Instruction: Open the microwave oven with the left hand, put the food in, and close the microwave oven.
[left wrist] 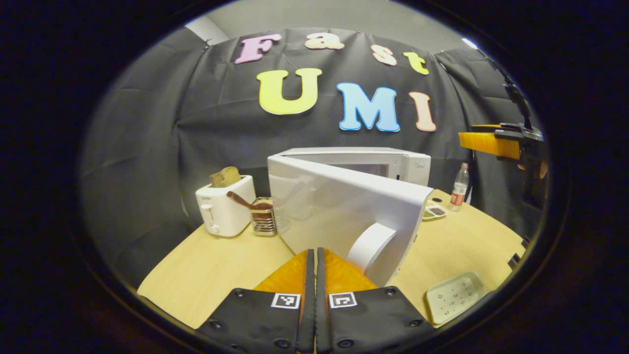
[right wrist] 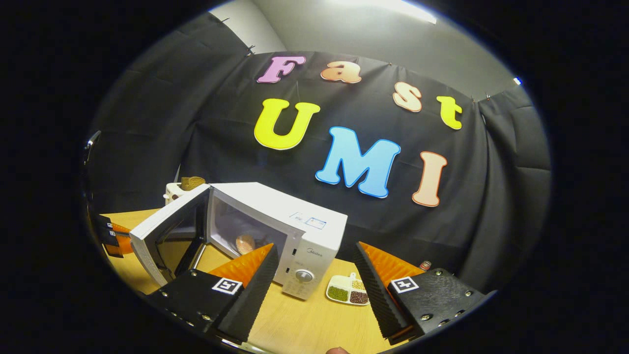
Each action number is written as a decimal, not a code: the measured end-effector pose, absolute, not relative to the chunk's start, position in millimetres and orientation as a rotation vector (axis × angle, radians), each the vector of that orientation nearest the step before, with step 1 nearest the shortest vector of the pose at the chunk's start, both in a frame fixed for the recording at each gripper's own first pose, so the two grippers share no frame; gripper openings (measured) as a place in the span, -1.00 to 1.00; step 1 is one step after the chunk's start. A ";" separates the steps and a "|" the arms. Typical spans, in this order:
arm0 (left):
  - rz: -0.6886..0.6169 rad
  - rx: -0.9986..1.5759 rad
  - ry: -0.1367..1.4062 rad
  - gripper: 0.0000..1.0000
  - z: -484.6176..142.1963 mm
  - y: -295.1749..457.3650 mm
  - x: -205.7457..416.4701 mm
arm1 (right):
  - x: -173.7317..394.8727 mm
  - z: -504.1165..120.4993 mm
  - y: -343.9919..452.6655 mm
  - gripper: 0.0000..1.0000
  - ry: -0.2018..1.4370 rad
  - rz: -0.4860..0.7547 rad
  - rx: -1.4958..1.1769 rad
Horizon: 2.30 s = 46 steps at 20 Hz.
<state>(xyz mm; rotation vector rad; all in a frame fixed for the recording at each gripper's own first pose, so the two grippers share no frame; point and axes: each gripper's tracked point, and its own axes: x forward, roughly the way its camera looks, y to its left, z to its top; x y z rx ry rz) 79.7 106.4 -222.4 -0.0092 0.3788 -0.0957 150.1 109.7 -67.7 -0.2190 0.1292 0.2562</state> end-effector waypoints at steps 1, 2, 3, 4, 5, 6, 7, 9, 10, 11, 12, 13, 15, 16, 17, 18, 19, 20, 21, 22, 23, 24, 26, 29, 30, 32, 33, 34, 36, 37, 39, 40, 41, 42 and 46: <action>-0.117 -0.005 0.376 -0.86 -219.9 98.5 85.2 | 149.1 -67.5 104.5 0.89 0.130 0.244 -0.220; -0.138 -0.002 0.373 -0.85 -218.0 90.5 89.1 | 147.1 -67.2 98.1 0.89 0.132 0.228 -0.222; -0.159 -0.003 0.370 -0.85 -216.5 82.7 95.0 | 146.4 -68.2 92.7 0.89 0.135 0.216 -0.225; -0.180 -0.003 0.365 -0.84 -215.1 75.4 100.0 | 144.9 -68.0 86.7 0.89 0.139 0.200 -0.226; -0.200 -0.004 0.361 -0.85 -213.6 66.3 105.5 | 143.9 -68.4 80.6 0.89 0.143 0.184 -0.226; -0.220 -0.003 0.356 -0.84 -212.5 59.3 111.6 | 142.2 -68.6 74.6 0.89 0.148 0.167 -0.225; -0.238 -0.001 0.352 -0.85 -212.7 52.7 116.5 | 139.7 -69.1 68.8 0.89 0.153 0.153 -0.224; -0.271 -0.003 0.345 -0.85 -210.0 38.3 128.5 | 137.3 -68.7 57.1 0.89 0.159 0.120 -0.224; -0.286 -0.007 0.341 -0.85 -209.5 30.6 137.1 | 135.8 -68.6 51.5 0.89 0.162 0.104 -0.224; -0.299 -0.010 0.340 -0.85 -209.9 25.1 144.0 | 134.2 -69.1 45.7 0.89 0.167 0.088 -0.225; -0.310 -0.011 0.337 -0.85 -209.7 20.4 147.8 | 132.7 -69.3 40.8 0.88 0.171 0.072 -0.225; -0.321 -0.011 0.334 -0.85 -208.9 15.5 153.0 | 131.6 -70.6 36.0 0.89 0.175 0.057 -0.224; -0.342 -0.010 0.330 -0.85 -208.5 9.2 163.0 | 128.3 -72.2 27.3 0.89 0.186 0.030 -0.223; -0.353 -0.011 0.330 -0.84 -208.4 4.3 168.8 | 127.0 -73.1 23.3 0.89 0.191 0.017 -0.224; -0.363 -0.010 0.329 -0.86 -207.9 -0.3 174.9 | 124.4 -74.1 19.5 0.89 0.195 0.003 -0.225; -0.372 -0.007 0.325 -0.85 -208.8 -4.9 181.8 | 122.6 -74.5 14.9 0.89 0.198 -0.010 -0.226; -0.379 -0.005 0.320 -0.86 -207.9 -9.3 189.4 | 120.6 -75.3 10.8 0.89 0.201 -0.021 -0.226; -0.387 -0.003 0.318 -0.84 -208.3 -13.6 195.0 | 118.7 -76.2 6.7 0.89 0.204 -0.034 -0.226; -0.393 -0.004 0.316 -0.84 -208.5 -17.9 201.8 | 117.5 -76.0 2.9 0.89 0.208 -0.046 -0.227; -0.396 -0.008 0.316 -0.84 -209.2 -21.6 208.2 | 115.5 -76.5 -0.5 0.89 0.213 -0.058 -0.227; -0.398 -0.012 0.317 -0.84 -209.4 -25.6 215.4 | 115.0 -76.6 -3.7 0.88 0.218 -0.068 -0.227; -0.401 -0.016 0.316 -0.84 -209.4 -29.6 221.4 | 114.0 -76.4 -7.0 0.89 0.222 -0.079 -0.226; -0.406 -0.022 0.313 -0.85 -211.1 -34.3 231.7 | 111.3 -76.8 -13.4 0.89 0.227 -0.100 -0.224; -0.411 -0.032 0.313 -0.84 -214.1 -41.4 249.0 | 108.0 -75.6 -19.1 0.89 0.233 -0.125 -0.228; -0.409 -0.035 0.314 -0.85 -214.6 -43.0 253.4 | 106.7 -75.2 -21.0 0.89 0.235 -0.132 -0.231; -0.405 -0.043 0.316 -0.85 -216.9 -44.2 260.6 | 103.7 -77.1 -24.8 0.89 0.243 -0.143 -0.232; -0.403 -0.047 0.316 -0.85 -218.3 -46.5 264.6 | 102.5 -77.9 -26.6 0.89 0.247 -0.149 -0.231; -0.399 -0.049 0.316 -0.85 -218.4 -47.4 269.5 | 101.5 -77.8 -27.9 0.89 0.250 -0.154 -0.230; -0.393 -0.053 0.320 -0.85 -220.2 -49.5 279.4 | 100.1 -77.9 -29.7 0.89 0.254 -0.161 -0.228; -0.391 -0.054 0.320 -0.86 -220.6 -50.4 283.1 | 99.4 -78.6 -30.8 0.89 0.256 -0.163 -0.229; -0.384 -0.055 0.321 -0.85 -221.1 -53.0 292.6 | 98.5 -78.0 -31.7 0.89 0.256 -0.163 -0.232; -0.379 -0.056 0.323 -0.86 -221.0 -53.3 297.1 | 98.6 -77.8 -32.3 0.89 0.256 -0.163 -0.234; -0.374 -0.057 0.322 -0.86 -222.1 -54.4 300.5 | 98.3 -77.9 -33.1 0.89 0.256 -0.162 -0.235; -0.370 -0.058 0.328 -0.86 -222.3 -54.6 301.4 | 97.8 -77.7 -33.3 0.89 0.256 -0.162 -0.237; -0.370 -0.066 0.329 -0.86 -224.9 -61.3 303.1 | 95.3 -75.7 -39.2 0.89 0.250 -0.160 -0.232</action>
